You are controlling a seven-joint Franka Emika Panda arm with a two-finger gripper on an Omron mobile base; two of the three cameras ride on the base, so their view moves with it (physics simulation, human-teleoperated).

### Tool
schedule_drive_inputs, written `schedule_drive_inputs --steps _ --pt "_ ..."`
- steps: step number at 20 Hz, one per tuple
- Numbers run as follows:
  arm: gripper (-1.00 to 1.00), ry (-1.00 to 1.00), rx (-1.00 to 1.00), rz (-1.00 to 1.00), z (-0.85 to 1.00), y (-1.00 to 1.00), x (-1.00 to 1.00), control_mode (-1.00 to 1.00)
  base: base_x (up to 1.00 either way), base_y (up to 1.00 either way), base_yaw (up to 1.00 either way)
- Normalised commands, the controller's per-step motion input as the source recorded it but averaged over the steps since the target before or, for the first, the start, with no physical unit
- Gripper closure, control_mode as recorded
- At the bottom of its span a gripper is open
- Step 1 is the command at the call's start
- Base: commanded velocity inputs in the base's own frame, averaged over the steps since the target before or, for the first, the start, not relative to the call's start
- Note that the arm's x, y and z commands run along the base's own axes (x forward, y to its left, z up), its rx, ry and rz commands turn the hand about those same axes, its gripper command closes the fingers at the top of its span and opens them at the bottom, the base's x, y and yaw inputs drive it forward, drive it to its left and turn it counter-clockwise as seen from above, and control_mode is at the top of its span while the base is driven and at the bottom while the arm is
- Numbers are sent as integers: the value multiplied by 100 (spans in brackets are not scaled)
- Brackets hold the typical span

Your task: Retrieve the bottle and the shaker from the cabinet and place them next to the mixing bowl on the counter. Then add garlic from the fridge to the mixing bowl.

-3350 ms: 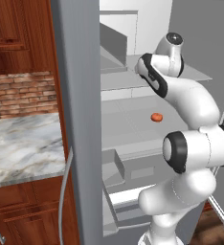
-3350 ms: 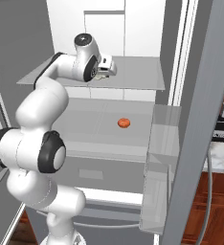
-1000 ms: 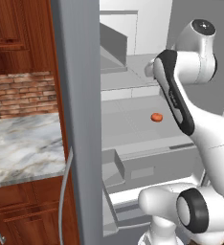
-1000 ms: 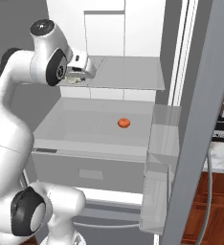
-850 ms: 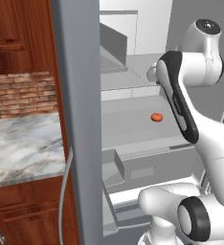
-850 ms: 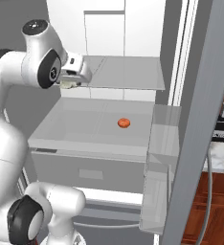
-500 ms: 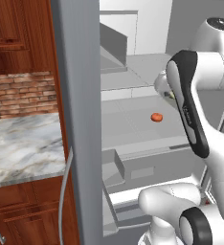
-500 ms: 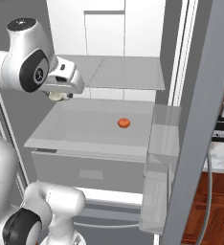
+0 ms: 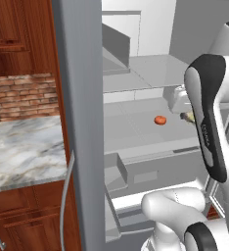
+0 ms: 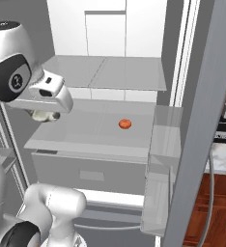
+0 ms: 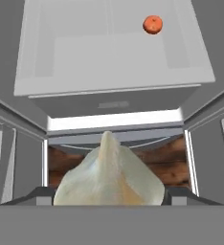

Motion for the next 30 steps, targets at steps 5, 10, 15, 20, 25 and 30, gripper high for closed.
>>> schedule_drive_inputs --steps 5,10,15,20,25,30 --pt "100 9 0 4 -12 0 -60 -100 0 0 0" --pt "100 5 0 8 -13 4 -31 -100 0 0 0" --pt "100 6 -2 9 -21 17 -26 -100 0 0 0" --pt "100 6 -3 8 -20 20 -27 -100 0 0 0" --pt "100 0 0 0 -5 -1 -24 -100 0 0 0" --pt "100 0 0 0 0 -1 -7 100 -52 -27 0"
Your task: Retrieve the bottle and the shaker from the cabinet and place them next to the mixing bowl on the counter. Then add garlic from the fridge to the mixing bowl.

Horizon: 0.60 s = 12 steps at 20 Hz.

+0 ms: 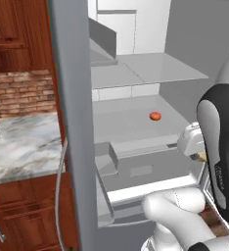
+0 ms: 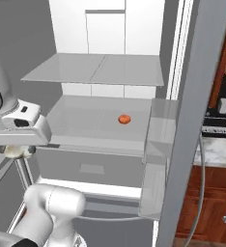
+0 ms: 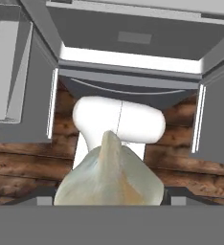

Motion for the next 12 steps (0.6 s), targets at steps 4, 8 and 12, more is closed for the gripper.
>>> schedule_drive_inputs --steps 4,8,12 --pt "100 0 0 0 0 0 0 100 -82 -55 -5" --pt "100 0 0 0 0 0 0 100 -69 -57 -6" --pt "100 0 0 0 0 0 0 100 -52 -54 -7"
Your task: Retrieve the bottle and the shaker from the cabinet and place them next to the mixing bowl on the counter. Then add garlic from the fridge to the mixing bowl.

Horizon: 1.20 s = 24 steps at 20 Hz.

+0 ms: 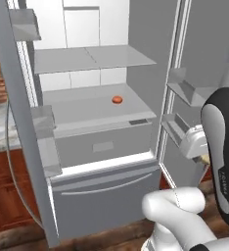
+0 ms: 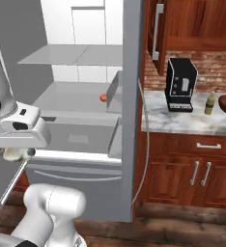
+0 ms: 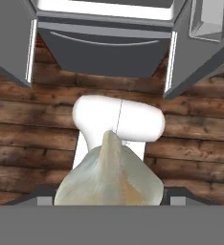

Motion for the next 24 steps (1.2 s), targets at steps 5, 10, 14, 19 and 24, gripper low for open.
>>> schedule_drive_inputs --steps 5,10,14,19,24 --pt "100 0 0 0 0 0 0 100 -22 -59 -10" --pt "100 0 0 0 0 0 0 100 -5 -69 -9" --pt "100 0 0 0 0 0 0 100 0 -73 -1" --pt "100 0 0 0 0 0 0 100 7 -77 0" --pt "100 0 0 0 0 0 0 100 35 -76 0"
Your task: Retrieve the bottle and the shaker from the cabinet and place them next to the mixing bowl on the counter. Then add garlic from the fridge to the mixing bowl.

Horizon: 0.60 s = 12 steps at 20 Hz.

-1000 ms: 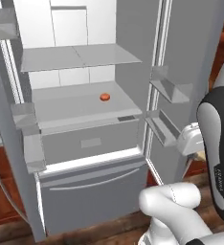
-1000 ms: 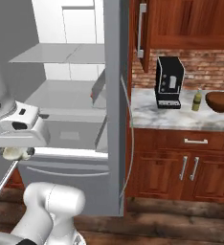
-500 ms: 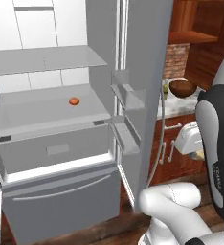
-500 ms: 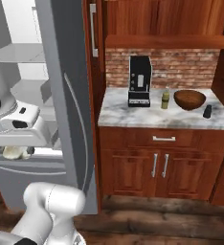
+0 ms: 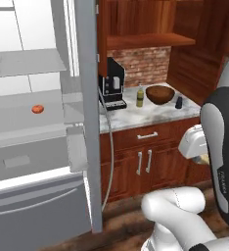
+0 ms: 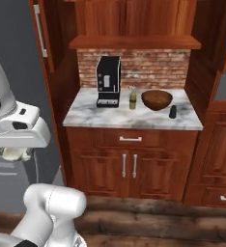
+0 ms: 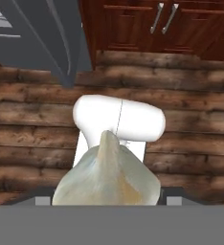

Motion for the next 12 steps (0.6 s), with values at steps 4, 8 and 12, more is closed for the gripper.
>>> schedule_drive_inputs --steps 4,8,12 --pt "100 0 0 0 0 0 0 100 64 -58 0" --pt "100 0 0 0 0 0 0 100 83 -40 0" --pt "100 0 0 0 0 0 0 100 83 -30 0"
